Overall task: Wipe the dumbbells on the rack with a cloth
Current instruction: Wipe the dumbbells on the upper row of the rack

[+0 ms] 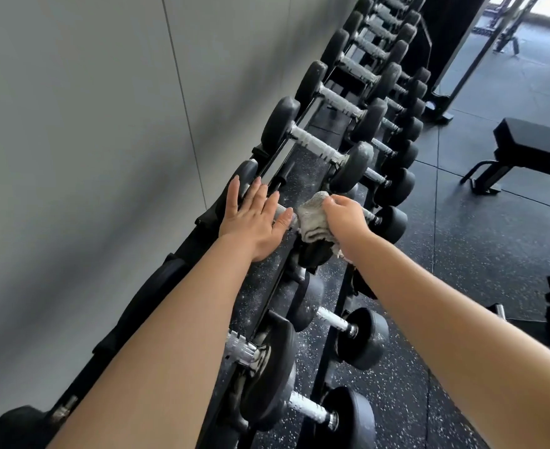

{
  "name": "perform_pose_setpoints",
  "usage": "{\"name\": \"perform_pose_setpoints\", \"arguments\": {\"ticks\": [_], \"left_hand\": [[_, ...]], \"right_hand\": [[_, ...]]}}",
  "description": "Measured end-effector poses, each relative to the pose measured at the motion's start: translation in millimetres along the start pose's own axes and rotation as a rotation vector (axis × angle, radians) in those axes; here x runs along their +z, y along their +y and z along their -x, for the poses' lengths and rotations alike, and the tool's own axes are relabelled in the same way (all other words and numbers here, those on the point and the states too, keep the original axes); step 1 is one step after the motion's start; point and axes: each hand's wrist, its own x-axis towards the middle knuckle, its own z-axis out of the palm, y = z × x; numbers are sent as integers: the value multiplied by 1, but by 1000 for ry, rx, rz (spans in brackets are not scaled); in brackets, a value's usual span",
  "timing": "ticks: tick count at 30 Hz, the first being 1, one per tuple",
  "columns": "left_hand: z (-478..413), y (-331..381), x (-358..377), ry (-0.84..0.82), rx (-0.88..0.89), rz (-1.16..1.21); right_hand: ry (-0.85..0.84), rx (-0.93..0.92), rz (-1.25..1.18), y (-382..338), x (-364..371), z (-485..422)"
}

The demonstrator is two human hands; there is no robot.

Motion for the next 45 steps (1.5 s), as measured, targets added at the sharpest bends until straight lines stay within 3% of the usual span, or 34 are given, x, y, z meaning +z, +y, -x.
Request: {"name": "perform_pose_setpoints", "arguments": {"ticks": [3, 9, 15, 18, 20, 24, 29, 31, 33, 35, 37, 41, 45], "left_hand": [[-1, 2, -1, -8, -28, 12], [-1, 11, -7, -67, -118, 92], [-4, 22, -12, -66, -229, 140], [-2, 33, -15, -55, -274, 154], [-1, 43, -13, -46, -296, 162], [6, 64, 5, -38, -327, 182], [15, 83, 5, 217, -468, 165], [18, 86, 1, 206, -538, 160], [18, 83, 6, 48, -616, 380], [20, 82, 11, -73, -632, 885], [21, 81, 13, -15, -568, 1312], [24, 75, 2, 191, -429, 1495], [19, 46, -26, 496, -356, 1228]], "right_hand": [[0, -40, 28, -1, 0, 3], [94, -289, 139, 17, 10, 41], [-30, -437, 90, 41, 1, 55], [-89, -383, -84, 40, -13, 47], [-106, -247, -158, 39, -20, 38], [-149, -52, -173, 40, -28, 24], [-207, -75, -268, 38, -46, 23], [-231, -111, -279, 35, -51, 23], [-238, -182, -244, 33, -54, 24], [-242, -259, -236, 30, -55, 25], [-232, -343, -234, 26, -56, 26], [-242, -491, -228, 8, -53, 24], [-259, -531, -233, -29, -31, 13]]}}
